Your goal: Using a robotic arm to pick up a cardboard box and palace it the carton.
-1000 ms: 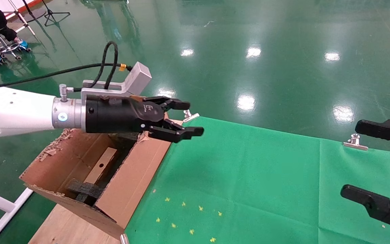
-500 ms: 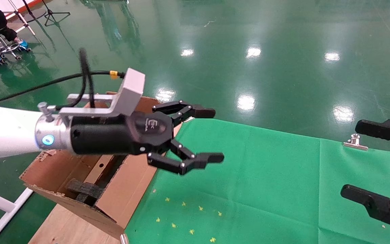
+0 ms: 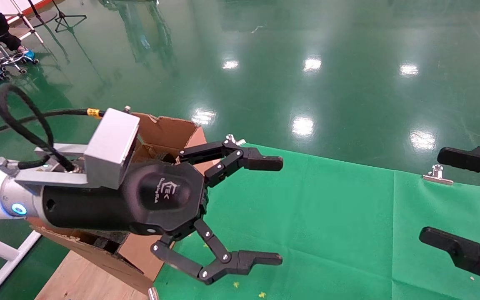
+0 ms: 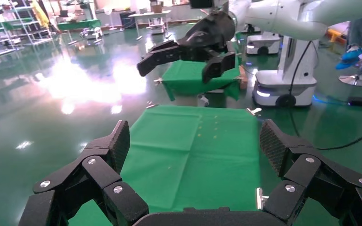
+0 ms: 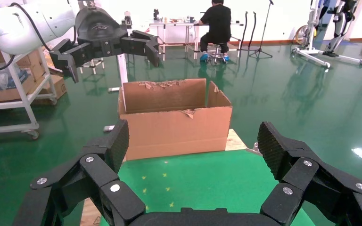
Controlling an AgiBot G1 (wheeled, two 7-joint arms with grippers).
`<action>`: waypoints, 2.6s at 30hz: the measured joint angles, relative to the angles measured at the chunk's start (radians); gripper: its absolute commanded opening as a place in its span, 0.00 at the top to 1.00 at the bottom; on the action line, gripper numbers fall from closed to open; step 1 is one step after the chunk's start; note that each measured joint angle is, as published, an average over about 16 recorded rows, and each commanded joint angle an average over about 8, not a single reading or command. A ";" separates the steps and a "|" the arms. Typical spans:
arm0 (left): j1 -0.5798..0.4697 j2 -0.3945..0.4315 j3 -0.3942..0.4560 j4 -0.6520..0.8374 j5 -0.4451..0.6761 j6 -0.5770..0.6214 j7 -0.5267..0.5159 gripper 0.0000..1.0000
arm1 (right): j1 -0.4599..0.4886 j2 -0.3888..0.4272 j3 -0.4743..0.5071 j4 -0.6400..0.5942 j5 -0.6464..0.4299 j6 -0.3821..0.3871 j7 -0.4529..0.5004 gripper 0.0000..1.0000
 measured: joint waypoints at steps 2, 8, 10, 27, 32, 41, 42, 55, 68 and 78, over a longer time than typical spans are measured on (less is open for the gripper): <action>0.007 -0.001 -0.007 -0.008 -0.005 0.003 0.002 0.00 | 0.000 0.000 0.000 0.000 0.000 0.000 0.000 0.00; 0.011 -0.002 -0.011 -0.012 -0.008 0.004 0.003 0.00 | 0.000 0.000 0.000 0.000 0.000 0.000 0.000 0.00; 0.008 -0.002 -0.008 -0.008 -0.006 0.002 0.002 0.00 | 0.000 0.000 0.000 0.000 0.000 0.000 0.000 0.00; -0.005 0.000 0.005 0.007 0.005 -0.003 0.000 0.00 | 0.000 0.000 0.000 0.000 0.000 0.000 0.000 0.00; -0.006 0.001 0.007 0.008 0.005 -0.003 -0.001 0.00 | 0.000 0.000 0.000 0.000 0.000 0.000 0.000 0.00; -0.007 0.001 0.008 0.009 0.006 -0.004 -0.001 0.00 | 0.000 0.000 0.000 0.000 0.000 0.000 0.000 0.00; -0.007 0.001 0.008 0.009 0.006 -0.004 -0.001 0.00 | 0.000 0.000 0.000 0.000 0.000 0.000 0.000 0.00; -0.008 0.001 0.009 0.010 0.007 -0.004 -0.001 0.00 | 0.000 0.000 0.000 0.000 0.000 0.000 0.000 0.00; -0.009 0.001 0.009 0.011 0.007 -0.004 -0.001 0.00 | 0.000 0.000 0.000 0.000 0.000 0.000 0.000 0.00; -0.009 0.001 0.009 0.011 0.007 -0.004 -0.001 0.00 | 0.000 0.000 0.000 0.000 0.000 0.000 0.000 0.00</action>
